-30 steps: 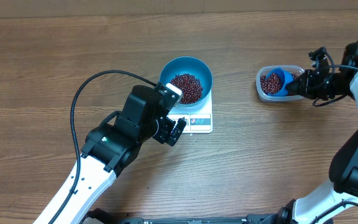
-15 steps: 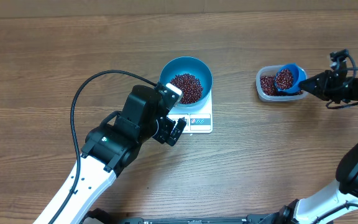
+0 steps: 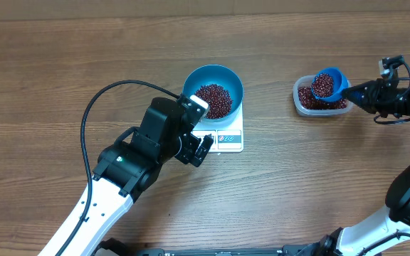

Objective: Scoop item into bowl and weigh 150g on scale

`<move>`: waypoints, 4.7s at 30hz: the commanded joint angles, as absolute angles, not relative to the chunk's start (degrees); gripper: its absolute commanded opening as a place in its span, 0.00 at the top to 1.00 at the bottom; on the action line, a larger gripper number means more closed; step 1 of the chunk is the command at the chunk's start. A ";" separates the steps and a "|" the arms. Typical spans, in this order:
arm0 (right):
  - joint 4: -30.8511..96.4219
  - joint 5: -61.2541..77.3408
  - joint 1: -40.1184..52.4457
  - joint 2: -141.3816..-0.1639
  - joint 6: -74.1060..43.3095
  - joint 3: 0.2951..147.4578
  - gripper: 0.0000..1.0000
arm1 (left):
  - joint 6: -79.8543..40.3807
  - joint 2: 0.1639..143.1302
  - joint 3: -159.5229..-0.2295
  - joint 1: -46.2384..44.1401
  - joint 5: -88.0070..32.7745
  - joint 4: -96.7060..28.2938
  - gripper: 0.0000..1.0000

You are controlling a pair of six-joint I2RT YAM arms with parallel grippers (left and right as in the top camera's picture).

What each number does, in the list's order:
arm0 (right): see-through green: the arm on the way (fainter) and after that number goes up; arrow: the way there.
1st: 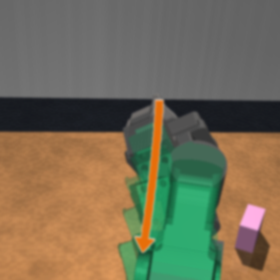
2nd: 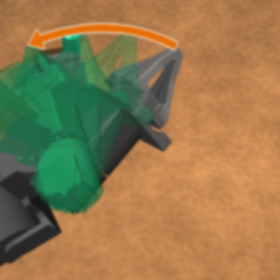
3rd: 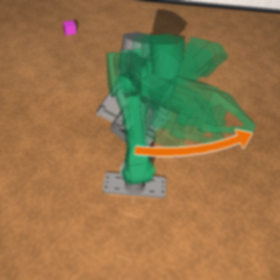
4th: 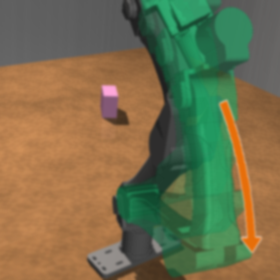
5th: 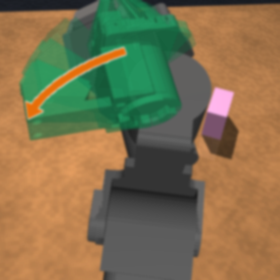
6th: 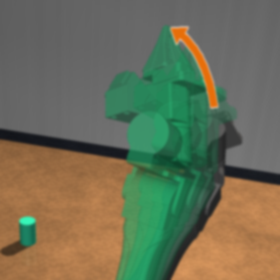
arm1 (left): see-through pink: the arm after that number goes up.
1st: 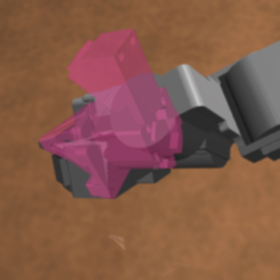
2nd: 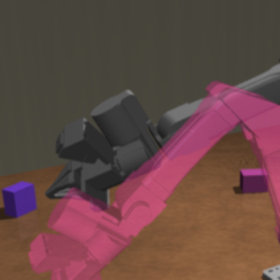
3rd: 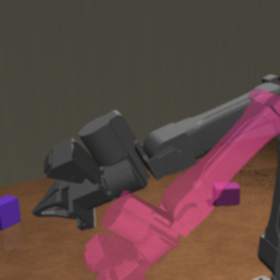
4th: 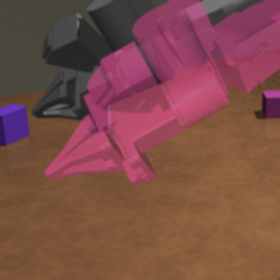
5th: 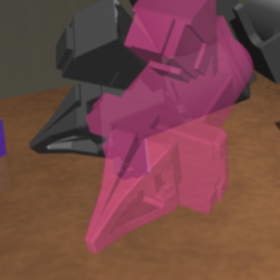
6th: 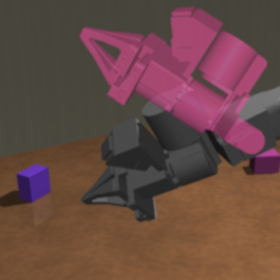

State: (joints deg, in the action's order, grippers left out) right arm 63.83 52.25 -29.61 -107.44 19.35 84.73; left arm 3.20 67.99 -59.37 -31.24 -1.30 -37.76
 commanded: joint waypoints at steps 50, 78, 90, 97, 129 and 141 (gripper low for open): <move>54.43 64.31 -7.77 -97.21 -1.74 92.82 0.96 | 3.68 67.22 -59.51 -31.14 -1.30 -37.67 0.00; 51.62 18.68 17.37 -97.23 -4.82 92.75 0.96 | 3.68 67.22 -59.51 -31.14 -1.30 -37.67 0.00; 50.76 5.48 23.59 -97.25 -4.45 92.71 0.96 | 3.68 67.22 -59.51 -31.14 -1.30 -37.67 0.01; 50.17 4.54 25.04 -97.25 -3.33 92.68 0.96 | 3.68 67.22 -59.51 -31.14 -1.30 -37.67 0.00; 50.63 4.32 28.47 -97.34 12.51 92.64 0.96 | 3.68 67.22 -59.51 -31.14 -1.30 -37.67 0.00; 50.61 4.56 28.51 -97.95 20.16 92.60 0.96 | 3.68 67.22 -59.51 -31.14 -1.30 -37.67 0.01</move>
State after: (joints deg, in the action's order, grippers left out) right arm 50.98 4.62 28.23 -99.26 17.89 90.98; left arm 3.18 67.99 -59.37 -31.24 -1.30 -37.76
